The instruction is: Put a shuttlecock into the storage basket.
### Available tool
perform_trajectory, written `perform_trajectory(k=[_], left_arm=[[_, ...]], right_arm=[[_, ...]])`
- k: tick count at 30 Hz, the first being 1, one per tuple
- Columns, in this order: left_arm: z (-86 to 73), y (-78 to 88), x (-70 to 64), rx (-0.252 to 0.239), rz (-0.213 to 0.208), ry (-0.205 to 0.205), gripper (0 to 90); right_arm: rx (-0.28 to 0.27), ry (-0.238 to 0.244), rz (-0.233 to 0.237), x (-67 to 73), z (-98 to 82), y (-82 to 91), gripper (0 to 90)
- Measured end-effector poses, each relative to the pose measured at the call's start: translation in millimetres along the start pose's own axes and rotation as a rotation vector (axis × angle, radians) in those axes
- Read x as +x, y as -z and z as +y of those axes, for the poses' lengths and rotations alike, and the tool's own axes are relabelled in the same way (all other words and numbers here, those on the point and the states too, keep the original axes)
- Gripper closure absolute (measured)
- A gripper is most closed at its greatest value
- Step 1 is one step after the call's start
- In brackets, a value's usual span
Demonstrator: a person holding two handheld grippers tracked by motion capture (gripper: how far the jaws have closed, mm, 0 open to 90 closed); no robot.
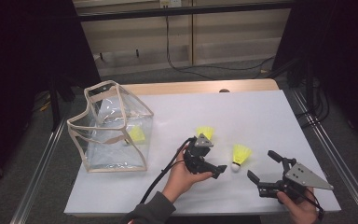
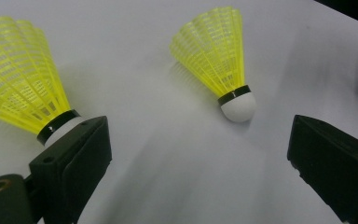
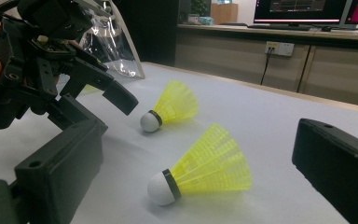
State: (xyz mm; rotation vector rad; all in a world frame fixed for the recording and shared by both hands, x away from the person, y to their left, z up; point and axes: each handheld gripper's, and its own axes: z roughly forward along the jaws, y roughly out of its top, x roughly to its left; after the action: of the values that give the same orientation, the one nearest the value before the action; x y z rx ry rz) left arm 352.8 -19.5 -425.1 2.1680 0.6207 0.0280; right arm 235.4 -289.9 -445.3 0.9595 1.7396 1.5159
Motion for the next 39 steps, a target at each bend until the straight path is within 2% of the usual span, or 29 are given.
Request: perform_trajectory(k=[10,18,23,33,39], left_arm=[[0.2,-5.5,-3.3,0.000,0.001,-0.006,6.8],[-0.4,-10.6,-5.5,0.022,-0.003,-0.014,7.2],[0.6,-14.3,-8.2,0.037,-0.009,-0.029,9.0],[1.1,-18.0,-9.5,0.044,-0.006,-0.030,12.9],[1.5,-23.1,-12.2,0.053,-0.025,-0.040,15.6]], right_arm=[[0.001,0.003,-0.001,-0.1,0.0,-0.2,1.6],[0.001,0.004,0.002,0.1,-0.1,-0.4,1.6],[0.004,0.004,0.003,0.1,-0.2,-0.4,1.6],[0.003,0.004,-0.001,-0.1,-0.3,-0.3,1.6],[0.003,0.003,-0.004,-0.1,-0.3,-0.2,1.6]])
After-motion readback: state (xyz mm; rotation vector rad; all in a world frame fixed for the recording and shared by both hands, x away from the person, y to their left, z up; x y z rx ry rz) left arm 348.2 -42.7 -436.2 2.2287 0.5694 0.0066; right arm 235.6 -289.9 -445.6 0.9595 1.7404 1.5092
